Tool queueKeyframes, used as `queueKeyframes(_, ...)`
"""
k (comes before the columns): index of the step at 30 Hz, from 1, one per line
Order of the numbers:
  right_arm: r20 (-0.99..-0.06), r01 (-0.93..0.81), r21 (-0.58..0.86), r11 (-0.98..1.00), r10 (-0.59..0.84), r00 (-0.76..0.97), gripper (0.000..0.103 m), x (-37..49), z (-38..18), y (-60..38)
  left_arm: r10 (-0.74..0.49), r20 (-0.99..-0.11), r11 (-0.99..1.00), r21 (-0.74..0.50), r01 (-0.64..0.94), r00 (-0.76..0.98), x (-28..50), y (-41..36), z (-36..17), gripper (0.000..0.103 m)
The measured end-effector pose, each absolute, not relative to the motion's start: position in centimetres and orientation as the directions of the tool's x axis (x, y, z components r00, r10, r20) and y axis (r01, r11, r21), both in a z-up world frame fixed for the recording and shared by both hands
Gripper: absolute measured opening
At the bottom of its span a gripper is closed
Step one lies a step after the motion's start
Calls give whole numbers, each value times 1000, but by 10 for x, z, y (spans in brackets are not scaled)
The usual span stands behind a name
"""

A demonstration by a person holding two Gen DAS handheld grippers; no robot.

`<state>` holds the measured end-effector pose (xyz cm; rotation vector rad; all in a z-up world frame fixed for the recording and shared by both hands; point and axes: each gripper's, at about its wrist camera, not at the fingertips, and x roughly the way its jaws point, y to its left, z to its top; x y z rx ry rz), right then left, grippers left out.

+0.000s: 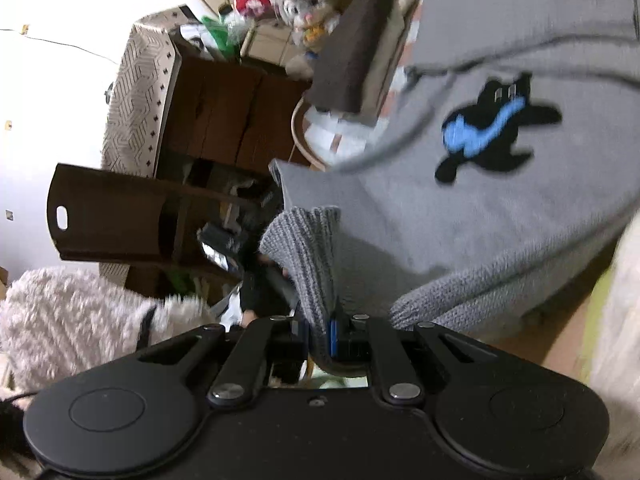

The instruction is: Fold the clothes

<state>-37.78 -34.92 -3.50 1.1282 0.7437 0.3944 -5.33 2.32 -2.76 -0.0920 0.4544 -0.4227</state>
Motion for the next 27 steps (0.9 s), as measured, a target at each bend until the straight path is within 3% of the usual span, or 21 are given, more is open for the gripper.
queueKeyframes(2,-358,82,892,444,584,728,12,-373,-31,-359,-430,-405,903,-174,393,807,-48,14,-27,6)
queueKeyframes(6,-555,134,652,746,349,756,12,-359,-12,-372,-476,-385,876,-129,464,791,-36,-21,-22,6)
queueKeyframes(12,-552,242,527,815,111,826,12,-326,-14,-421,-549,-362,826,-101,554,753,-14,-93,-16,6)
queueKeyframes(15,-580,421,334,843,-168,797,11,-305,-24,-445,-568,-322,816,-98,570,758,1,-136,-10,6)
queueKeyframes(17,-580,526,296,797,-288,762,11,-286,-38,-465,-575,-284,810,-68,582,767,9,-169,-8,6)
queueKeyframes(20,-568,587,310,748,-349,745,11,-263,-59,-497,-590,-261,800,-63,597,764,31,-216,-5,6)
queueKeyframes(25,-571,689,334,643,-444,691,11,-255,-103,-547,-618,-358,745,18,667,700,65,-286,-19,6)
queueKeyframes(27,-635,732,318,603,-437,637,11,-254,-127,-560,-596,-360,755,51,653,718,69,-295,-25,6)
